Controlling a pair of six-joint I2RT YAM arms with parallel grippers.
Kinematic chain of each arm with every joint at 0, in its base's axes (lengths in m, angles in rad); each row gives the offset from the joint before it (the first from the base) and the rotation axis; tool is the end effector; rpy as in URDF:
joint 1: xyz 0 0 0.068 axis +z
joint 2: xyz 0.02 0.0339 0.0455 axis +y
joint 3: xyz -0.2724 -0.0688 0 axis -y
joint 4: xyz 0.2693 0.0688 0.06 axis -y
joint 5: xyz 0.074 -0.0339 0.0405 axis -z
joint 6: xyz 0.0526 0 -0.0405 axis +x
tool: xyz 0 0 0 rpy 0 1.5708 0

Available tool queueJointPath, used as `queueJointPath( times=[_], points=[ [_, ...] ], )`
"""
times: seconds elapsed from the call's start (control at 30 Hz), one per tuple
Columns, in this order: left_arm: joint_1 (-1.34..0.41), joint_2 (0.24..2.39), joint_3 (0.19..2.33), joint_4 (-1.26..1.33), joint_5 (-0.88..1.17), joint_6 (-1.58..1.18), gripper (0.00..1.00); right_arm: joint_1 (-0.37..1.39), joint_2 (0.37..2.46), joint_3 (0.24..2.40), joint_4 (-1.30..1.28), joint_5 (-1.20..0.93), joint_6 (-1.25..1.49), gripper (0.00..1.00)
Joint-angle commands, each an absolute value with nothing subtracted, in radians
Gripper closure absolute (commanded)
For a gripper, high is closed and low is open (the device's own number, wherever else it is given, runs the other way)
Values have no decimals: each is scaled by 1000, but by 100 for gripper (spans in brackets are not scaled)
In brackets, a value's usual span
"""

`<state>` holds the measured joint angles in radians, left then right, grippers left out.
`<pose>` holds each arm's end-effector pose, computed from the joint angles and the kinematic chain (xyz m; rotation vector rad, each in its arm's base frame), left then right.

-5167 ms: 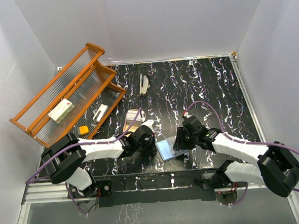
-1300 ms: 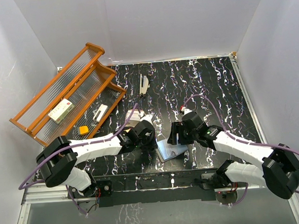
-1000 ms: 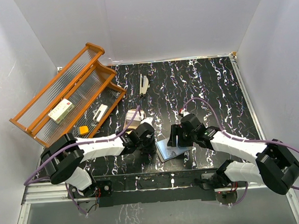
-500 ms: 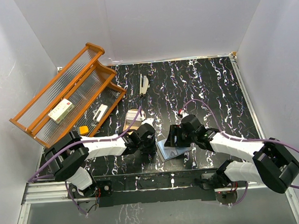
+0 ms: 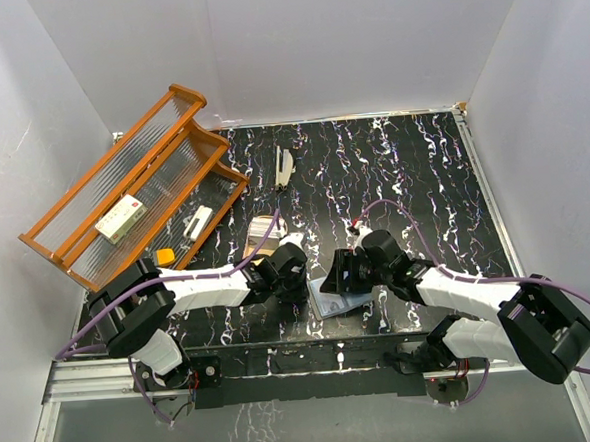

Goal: Put the credit cards into the card holder
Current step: Insert the credit card into the card holder.

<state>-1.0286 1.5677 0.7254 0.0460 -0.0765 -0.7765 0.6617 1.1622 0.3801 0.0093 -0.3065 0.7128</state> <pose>0.1746 -0.2820 0.1345 0.2760 2.4893 -0.7423 0.1749 0.1563 0.1296 -0.1003 2.5387 0.9809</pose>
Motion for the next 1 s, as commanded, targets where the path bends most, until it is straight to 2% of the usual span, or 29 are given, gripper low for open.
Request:
queueJointPath(
  times=[0.0, 0.2, 0.37, 0.53, 0.97],
  points=[
    [-1019, 1565, 763, -6, -120, -759, 93, 667, 1146, 361, 107, -364, 745, 41],
    [-1017, 1494, 775, -35, -147, -759, 89, 666, 1081, 394, -19, -309, 713, 42],
    [-1017, 1394, 777, -81, -158, -776, 78, 666, 1009, 464, -222, -190, 625, 41],
    [-1016, 1281, 773, -129, -206, -773, 70, 667, 975, 503, -248, -180, 594, 42],
    [-1006, 939, 832, -483, -387, -679, 46, 667, 1127, 821, -289, -85, 369, 43]
  ],
)
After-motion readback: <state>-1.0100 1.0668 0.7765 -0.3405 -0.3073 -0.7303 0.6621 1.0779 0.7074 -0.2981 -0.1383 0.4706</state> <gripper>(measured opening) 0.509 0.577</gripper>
